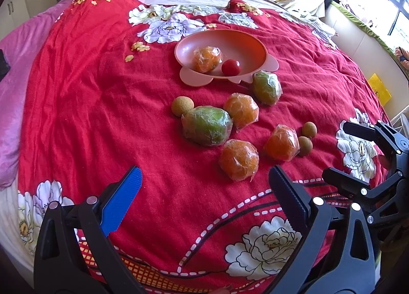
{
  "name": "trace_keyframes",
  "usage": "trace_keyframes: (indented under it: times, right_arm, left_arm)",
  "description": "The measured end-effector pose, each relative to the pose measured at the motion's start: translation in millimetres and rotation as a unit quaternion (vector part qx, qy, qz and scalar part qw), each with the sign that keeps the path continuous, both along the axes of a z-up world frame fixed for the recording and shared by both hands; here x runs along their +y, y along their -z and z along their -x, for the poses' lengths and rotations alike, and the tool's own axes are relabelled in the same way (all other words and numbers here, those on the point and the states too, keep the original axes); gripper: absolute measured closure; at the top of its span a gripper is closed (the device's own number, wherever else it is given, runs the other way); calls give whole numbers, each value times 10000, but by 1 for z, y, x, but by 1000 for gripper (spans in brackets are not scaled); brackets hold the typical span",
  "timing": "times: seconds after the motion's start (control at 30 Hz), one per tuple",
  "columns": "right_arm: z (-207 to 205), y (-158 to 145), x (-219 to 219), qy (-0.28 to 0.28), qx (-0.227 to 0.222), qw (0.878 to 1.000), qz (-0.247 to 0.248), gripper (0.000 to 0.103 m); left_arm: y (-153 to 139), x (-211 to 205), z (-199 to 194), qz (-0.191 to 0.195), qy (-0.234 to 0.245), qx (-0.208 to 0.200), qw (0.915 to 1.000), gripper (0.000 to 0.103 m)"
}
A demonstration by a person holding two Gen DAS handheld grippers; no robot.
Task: Organize fruits
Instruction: 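Lift both tools away from the bowl and back over the fruits, then grasp another wrapped orange with the left tool while the right tool grasps a brown fruit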
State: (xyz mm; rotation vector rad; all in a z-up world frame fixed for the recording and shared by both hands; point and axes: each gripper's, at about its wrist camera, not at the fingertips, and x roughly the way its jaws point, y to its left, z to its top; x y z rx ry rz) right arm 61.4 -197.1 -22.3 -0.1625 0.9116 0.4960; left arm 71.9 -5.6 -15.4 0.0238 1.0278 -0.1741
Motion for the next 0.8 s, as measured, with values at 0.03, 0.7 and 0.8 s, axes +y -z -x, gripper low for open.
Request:
trace_keyframes:
  times: [0.03,0.7,0.8]
  right_arm:
    - [0,1,1,-2,18,10000,-10,7]
    - [-18,27,15,-240,315,9992,-2,73]
    - [-22,28,16,-278,304,9991,38,75]
  left_arm:
    - [1,0,0,5,1,12,10000,10]
    - [16,-12,-4,246,358,217,9988,50]
    - [18,-14,-6,294,395,253,9985,56]
